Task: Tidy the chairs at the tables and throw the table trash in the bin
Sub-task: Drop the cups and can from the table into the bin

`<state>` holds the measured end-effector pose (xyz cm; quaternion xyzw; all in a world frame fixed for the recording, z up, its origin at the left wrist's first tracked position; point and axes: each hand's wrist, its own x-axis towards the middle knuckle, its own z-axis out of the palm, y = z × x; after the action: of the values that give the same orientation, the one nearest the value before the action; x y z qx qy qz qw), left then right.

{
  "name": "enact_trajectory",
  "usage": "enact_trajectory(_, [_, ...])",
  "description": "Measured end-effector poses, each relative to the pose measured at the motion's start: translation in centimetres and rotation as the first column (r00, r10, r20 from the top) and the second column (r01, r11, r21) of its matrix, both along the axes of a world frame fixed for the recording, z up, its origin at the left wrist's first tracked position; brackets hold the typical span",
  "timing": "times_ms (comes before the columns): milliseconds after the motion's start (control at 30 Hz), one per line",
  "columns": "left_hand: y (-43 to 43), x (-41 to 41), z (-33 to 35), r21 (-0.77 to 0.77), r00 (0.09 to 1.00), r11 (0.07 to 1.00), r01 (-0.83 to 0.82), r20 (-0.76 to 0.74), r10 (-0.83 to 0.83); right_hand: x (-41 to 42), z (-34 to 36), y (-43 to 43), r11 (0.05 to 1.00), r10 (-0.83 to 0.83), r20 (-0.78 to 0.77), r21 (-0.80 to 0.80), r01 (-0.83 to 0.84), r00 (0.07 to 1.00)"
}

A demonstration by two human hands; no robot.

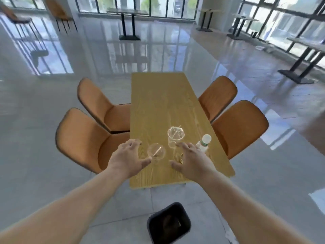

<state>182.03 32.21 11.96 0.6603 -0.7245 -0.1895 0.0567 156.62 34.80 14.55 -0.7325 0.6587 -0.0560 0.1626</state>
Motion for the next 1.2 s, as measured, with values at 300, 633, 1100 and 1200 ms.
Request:
enact_trajectory(300, [-5.3, -1.6, -21.5, 0.133, 0.989, 0.980, -0.147, 0.050, 0.142, 3.6, -15.7, -11.7, 0.994, -0.022, 0.230, 0.105, -0.002, 0.973])
enact_trajectory(633, [-6.9, -5.3, -31.9, -0.135, 0.947, 0.956, -0.261, 0.155, 0.280, 3.4, -25.0, -15.2, 0.994, 0.079, 0.487, 0.024, -0.104, 0.870])
enact_trajectory(1100, [-5.2, -5.9, -30.9, -0.107, 0.973, 0.992, -0.071, 0.211, 0.093, -0.2, -24.0, -7.4, 0.997, 0.065, 0.396, 0.013, -0.076, 0.916])
enact_trajectory(1200, [-5.0, -5.6, -30.6, -0.088, 0.981, 0.996, -0.023, 0.189, 0.039, -3.5, -23.6, -2.5, 0.999, -0.033, 0.392, 0.027, 0.024, 0.919])
